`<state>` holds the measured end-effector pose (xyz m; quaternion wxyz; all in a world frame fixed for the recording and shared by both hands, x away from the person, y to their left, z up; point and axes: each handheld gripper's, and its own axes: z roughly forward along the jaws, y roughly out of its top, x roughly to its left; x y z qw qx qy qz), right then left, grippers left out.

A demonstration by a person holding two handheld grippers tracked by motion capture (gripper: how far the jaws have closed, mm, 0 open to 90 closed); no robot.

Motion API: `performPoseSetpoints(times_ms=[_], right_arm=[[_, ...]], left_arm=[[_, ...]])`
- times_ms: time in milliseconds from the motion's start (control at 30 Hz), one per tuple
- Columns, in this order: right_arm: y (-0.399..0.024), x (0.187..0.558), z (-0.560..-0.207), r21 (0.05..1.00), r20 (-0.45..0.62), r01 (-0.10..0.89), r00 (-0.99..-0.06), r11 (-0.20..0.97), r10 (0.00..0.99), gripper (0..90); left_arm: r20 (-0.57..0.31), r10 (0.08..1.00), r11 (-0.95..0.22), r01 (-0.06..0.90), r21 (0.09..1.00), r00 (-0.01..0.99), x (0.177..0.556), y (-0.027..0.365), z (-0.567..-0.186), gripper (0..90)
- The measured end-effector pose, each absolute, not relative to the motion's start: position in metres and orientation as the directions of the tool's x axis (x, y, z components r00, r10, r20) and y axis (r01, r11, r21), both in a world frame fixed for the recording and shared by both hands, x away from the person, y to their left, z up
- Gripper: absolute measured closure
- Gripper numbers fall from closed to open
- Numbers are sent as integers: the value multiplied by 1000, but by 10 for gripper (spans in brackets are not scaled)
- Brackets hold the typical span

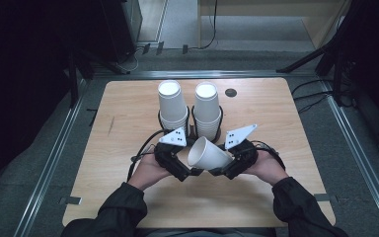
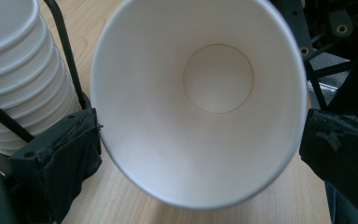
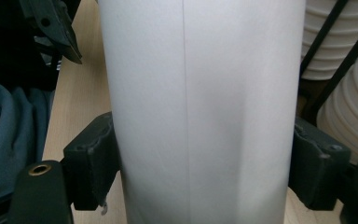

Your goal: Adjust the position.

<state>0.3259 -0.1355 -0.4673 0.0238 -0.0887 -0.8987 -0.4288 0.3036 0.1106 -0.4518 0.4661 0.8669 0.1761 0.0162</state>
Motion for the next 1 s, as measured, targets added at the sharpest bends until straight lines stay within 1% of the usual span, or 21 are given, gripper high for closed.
performPoseSetpoints(times_ms=[133,267,333,367,500,567,600,633,667,700,1000], right_arm=[[-134,324,-466,781,115,169,-985,601,127,210],[-135,323,-462,795,117,165,-986,584,119,211],[-135,323,-462,800,114,161,-987,578,117,211],[-135,322,-461,806,120,165,-986,568,117,211],[-133,322,-461,814,124,162,-987,558,106,211],[-131,321,-461,816,132,162,-987,554,94,211],[-130,321,-461,819,133,163,-987,550,93,211],[-129,321,-461,822,136,161,-987,546,87,211],[-129,321,-461,822,136,161,-987,546,87,211],[-129,320,-461,826,134,157,-988,542,82,214],[-129,320,-461,822,131,151,-988,550,76,225]], left_arm=[[-175,321,-473,318,822,931,307,113,-451,0],[-176,321,-479,320,817,931,306,113,-451,0],[-183,323,-470,325,821,929,307,114,-451,0],[-200,315,-454,332,827,928,307,113,-450,0],[-211,314,-441,339,831,926,307,110,-451,0],[-201,313,-432,327,841,928,305,107,-450,0],[-195,314,-422,320,848,929,304,107,-450,8],[-187,314,-411,311,857,931,303,108,-449,55],[-187,314,-411,311,857,931,303,108,-449,70],[-199,303,-387,311,868,932,302,110,-447,90],[-199,302,-400,313,861,932,301,110,-444,150]])
